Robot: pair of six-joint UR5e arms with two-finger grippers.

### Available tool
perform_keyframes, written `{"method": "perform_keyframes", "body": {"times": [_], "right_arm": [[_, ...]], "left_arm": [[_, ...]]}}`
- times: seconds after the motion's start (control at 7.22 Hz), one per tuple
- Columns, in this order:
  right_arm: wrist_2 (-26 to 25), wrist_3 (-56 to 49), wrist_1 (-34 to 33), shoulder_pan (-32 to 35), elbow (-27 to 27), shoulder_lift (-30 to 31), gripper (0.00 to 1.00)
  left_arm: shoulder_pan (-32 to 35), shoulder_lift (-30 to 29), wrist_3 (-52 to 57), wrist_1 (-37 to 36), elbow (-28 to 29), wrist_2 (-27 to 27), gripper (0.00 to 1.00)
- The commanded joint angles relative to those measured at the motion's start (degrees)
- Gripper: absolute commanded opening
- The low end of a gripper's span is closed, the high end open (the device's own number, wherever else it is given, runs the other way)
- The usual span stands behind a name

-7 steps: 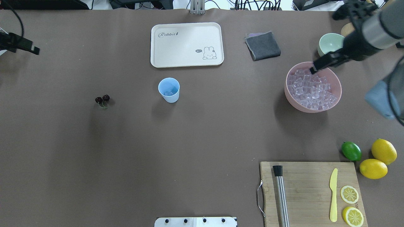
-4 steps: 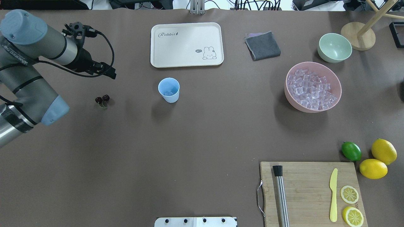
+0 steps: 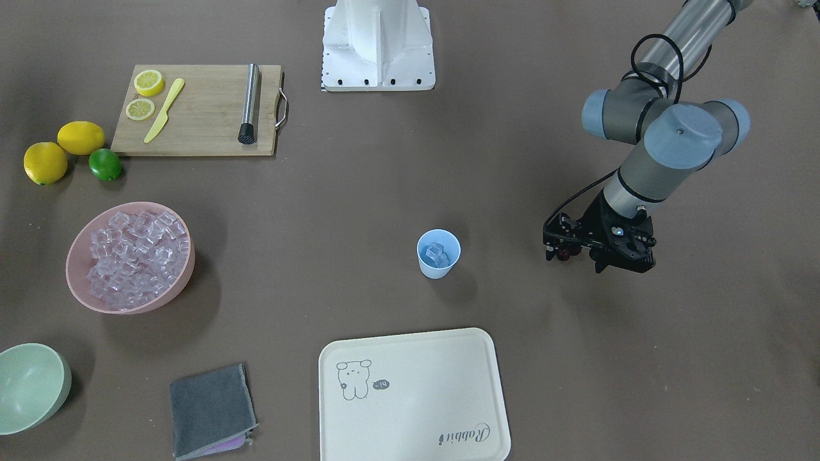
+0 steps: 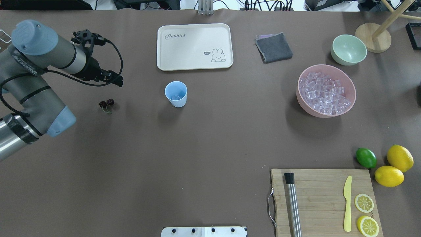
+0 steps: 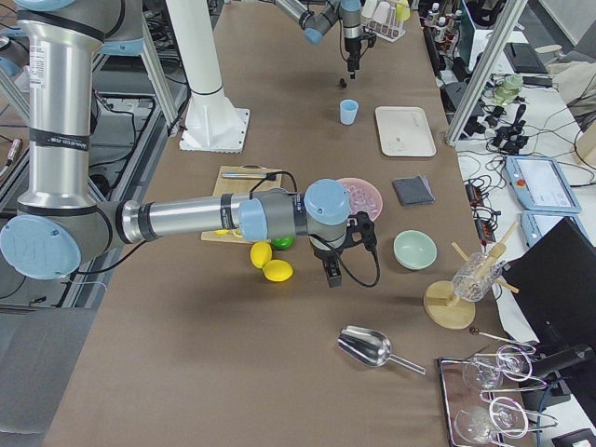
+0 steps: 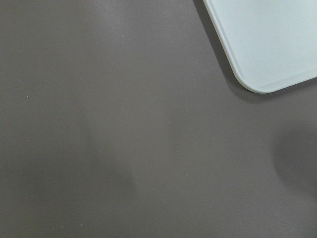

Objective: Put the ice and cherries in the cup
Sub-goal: 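Grasp the pair of dark cherries with the left gripper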

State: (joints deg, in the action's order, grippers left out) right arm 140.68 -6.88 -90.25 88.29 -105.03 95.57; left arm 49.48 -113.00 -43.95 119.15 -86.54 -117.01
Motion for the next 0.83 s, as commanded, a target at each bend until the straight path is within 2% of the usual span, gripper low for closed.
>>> {"method": "perform_keyframes", "body": {"times": [0.0, 0.55, 0.69], "right_arm": [[0.0, -0.1, -1.2, 0.1, -0.9, -0.6, 0.98], [0.0, -0.2, -1.1, 0.8, -1.6, 0.1, 0.98], [-0.1, -0.2, -1.1, 1.0, -1.6, 0.4, 0.98]], "left_arm": [[-1.6, 1.9, -0.2, 0.2, 0.5, 1.0, 0.97], [-6.1, 3.0, -5.8, 2.7, 0.9, 2.4, 0.95], [-6.2, 2.8, -6.1, 2.6, 0.5, 2.0, 0.77]]}}
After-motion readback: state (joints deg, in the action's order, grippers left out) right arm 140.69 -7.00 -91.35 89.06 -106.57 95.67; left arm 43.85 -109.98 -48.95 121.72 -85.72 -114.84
